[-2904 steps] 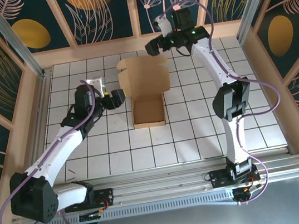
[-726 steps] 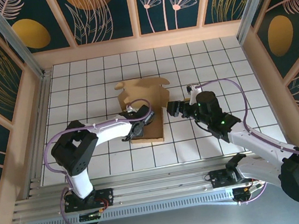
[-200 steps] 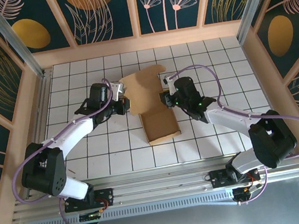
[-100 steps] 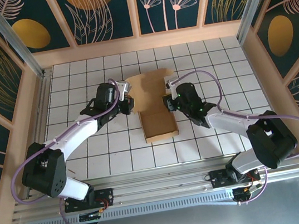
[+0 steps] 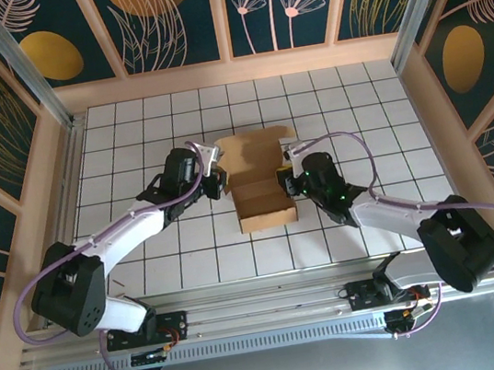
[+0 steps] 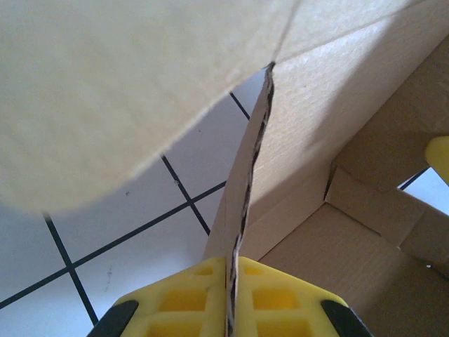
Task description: Fold the paper box
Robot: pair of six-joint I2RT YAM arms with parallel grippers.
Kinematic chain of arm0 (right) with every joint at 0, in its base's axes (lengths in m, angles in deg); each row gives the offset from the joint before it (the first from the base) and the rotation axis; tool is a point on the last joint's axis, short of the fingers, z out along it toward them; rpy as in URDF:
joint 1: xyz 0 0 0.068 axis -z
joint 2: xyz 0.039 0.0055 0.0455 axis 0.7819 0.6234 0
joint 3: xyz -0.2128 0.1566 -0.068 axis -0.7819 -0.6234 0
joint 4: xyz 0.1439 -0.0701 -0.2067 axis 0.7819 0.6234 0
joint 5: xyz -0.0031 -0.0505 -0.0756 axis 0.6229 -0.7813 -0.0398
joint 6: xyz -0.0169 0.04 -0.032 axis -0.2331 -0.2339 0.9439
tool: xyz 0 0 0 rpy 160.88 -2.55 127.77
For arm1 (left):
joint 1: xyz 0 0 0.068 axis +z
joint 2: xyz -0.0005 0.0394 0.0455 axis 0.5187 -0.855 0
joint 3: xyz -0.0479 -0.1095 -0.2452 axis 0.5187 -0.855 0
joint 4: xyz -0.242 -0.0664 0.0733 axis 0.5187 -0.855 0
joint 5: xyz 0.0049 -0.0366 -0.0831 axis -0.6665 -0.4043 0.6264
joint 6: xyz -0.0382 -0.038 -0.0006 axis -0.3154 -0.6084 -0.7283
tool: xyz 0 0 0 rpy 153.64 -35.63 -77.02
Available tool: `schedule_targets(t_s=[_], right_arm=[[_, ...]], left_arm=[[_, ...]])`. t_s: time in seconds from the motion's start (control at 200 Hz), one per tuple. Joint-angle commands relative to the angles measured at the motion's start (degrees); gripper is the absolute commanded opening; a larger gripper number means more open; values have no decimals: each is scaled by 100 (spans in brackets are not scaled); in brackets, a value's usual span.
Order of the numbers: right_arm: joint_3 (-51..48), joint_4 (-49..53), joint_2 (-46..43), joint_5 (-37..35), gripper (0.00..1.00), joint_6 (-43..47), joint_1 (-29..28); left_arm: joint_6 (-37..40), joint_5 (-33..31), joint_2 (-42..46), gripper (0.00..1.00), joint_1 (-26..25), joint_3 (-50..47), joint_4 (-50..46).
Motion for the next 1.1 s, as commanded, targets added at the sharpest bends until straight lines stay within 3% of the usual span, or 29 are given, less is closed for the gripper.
schedule_targets(t_s=[0.0, 0.24, 0.44, 0.601, 0.746, 0.861, 1.096], right_arm=[[-212, -108, -258, 130, 18, 45, -110], [-522, -104, -583, 277, 24, -59, -156], [-133, 839, -1552, 301, 58, -311, -165], [394, 1627, -2628, 93, 86, 359, -132], [1433, 2381, -2219, 43, 89, 1566, 93], [2163, 2790, -1534, 839, 82, 3057, 167], [3645, 4007, 86, 1260, 82, 5787, 360]], left_arm=[[6, 119, 245, 8, -116, -136, 280], [-23, 119, 504, 8, -311, -375, 556], [285, -206, 507, 5, -377, -511, 694], [762, -430, 735, 4, -381, -631, 1000], [1152, -625, 719, 4, -384, -605, 1110], [1418, -718, 629, 4, -387, -568, 1218], [2045, -901, 368, 5, -382, -323, 1293]])
